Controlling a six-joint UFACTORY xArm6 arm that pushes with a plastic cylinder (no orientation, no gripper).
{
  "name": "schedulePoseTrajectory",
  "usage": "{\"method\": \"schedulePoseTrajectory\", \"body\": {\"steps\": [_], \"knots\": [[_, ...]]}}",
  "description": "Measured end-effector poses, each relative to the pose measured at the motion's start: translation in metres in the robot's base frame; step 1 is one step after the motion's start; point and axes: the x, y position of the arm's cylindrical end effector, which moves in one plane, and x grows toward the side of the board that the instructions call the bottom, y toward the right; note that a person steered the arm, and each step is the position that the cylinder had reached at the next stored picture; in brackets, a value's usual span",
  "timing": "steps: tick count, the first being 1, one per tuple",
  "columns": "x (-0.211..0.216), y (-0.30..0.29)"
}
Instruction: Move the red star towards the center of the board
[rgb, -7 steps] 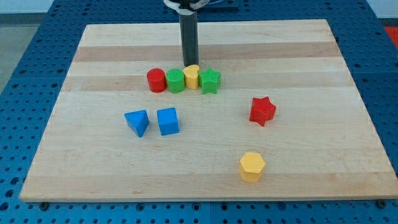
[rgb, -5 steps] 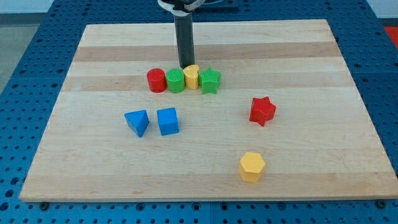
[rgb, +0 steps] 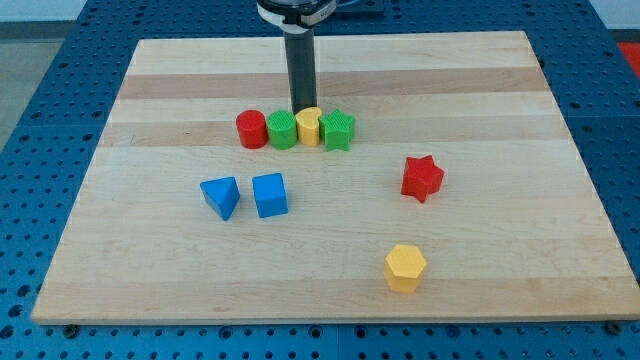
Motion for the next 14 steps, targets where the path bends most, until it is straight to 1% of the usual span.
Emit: {"method": "schedulePoseTrajectory", "body": {"steps": [1,2,3,4,6,7,8,9,11,12,13,14], "knots": [[0.004,0.000],[-0.001,0.000],[-0.021,0.015],[-0.030,0.064],[-0.029,0.169],[-0.025,0.208],[0.000,0.235],[0.039,0.245],[0.114,0.241],[0.143,0.221],[0.150,0.183],[0.147,0.140]]}}
